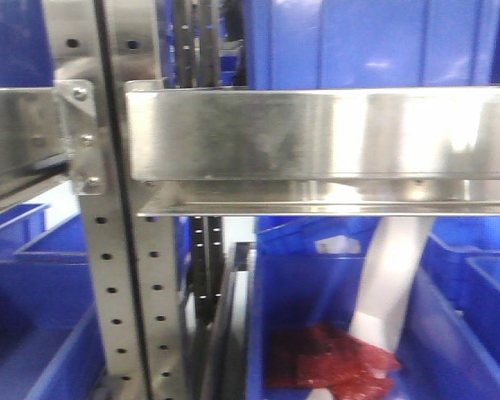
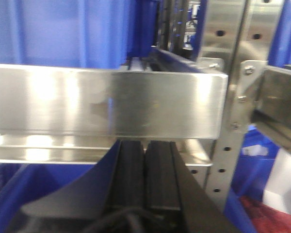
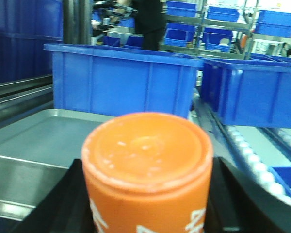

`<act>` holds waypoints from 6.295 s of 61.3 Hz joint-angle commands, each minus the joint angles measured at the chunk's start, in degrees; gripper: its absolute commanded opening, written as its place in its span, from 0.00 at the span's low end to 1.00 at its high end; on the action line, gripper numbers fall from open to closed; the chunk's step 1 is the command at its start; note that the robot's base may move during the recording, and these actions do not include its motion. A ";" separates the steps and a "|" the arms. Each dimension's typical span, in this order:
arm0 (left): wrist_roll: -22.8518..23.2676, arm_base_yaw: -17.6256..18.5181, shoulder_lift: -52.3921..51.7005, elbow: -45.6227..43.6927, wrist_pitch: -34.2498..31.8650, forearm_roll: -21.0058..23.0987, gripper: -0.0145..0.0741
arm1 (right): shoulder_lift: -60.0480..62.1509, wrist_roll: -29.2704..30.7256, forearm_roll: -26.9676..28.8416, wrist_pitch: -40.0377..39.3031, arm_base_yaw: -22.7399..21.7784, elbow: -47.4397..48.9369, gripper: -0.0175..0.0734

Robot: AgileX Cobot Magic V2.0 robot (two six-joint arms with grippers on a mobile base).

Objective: Grab orange capacitor from left shelf to right conveyor
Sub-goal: 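Drive the base from the shelf to the conveyor, holding the capacitor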

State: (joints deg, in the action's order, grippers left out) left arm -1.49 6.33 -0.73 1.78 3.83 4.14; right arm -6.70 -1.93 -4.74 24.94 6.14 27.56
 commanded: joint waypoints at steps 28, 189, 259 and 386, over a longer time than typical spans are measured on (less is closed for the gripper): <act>0.09 0.27 -0.65 -0.18 -5.20 0.10 0.02 | -0.83 -0.05 -0.58 -5.01 -0.32 1.73 0.33; 0.09 -0.42 -0.65 -0.18 -5.20 0.10 0.02 | -0.83 -0.05 -0.58 -5.01 -0.32 1.73 0.33; 0.09 -0.42 -0.65 -0.18 -5.20 0.10 0.02 | -0.94 -0.05 -0.58 -5.02 -0.32 1.73 0.33; 0.09 -1.49 -0.65 -0.18 -5.20 0.10 0.02 | -0.93 -0.05 -0.58 -5.01 -0.32 1.73 0.33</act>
State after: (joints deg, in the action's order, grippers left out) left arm -1.49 5.00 -0.73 1.78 3.83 4.14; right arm -6.62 -2.00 -4.74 25.03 6.09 27.56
